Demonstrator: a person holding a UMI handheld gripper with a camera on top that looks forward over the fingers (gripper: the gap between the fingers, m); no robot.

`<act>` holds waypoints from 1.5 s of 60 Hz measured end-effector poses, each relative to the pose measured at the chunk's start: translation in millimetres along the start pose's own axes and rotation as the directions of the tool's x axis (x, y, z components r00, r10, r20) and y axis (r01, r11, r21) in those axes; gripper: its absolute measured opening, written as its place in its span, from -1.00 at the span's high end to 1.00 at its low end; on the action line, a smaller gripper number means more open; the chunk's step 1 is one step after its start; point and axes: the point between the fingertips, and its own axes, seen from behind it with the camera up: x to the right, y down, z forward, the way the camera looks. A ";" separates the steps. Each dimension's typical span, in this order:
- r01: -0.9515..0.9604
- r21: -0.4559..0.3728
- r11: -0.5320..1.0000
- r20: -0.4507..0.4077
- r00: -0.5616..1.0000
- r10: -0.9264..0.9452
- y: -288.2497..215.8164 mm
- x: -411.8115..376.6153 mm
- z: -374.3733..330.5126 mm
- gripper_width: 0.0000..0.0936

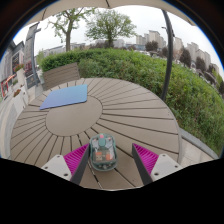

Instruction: Arrange mouse

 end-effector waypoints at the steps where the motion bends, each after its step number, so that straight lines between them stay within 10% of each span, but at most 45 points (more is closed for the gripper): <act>1: -0.002 -0.005 1.000 0.001 1.000 0.002 -0.6 1.7 3.1 -0.82; 13: 0.010 -0.035 0.999 0.002 1.000 -0.010 -4.6 2.7 9.7 -0.71; 18: 0.036 -0.048 0.998 0.029 0.999 -0.035 -5.3 -3.6 9.9 0.09; 23: 0.041 -0.086 0.995 0.034 0.999 -0.038 -8.1 -5.7 8.3 0.15; 49: -0.049 0.134 0.990 0.204 0.979 0.021 -260.6 -189.1 67.5 0.16; 78: 0.048 -0.025 0.999 0.048 0.998 -0.047 -192.0 -257.7 228.1 -0.01; 85: 0.031 -0.061 0.998 0.028 0.999 -0.030 -195.4 -253.6 211.3 -0.86; 90: 0.016 -0.069 0.998 0.054 0.998 -0.013 -205.4 -253.8 168.6 -0.80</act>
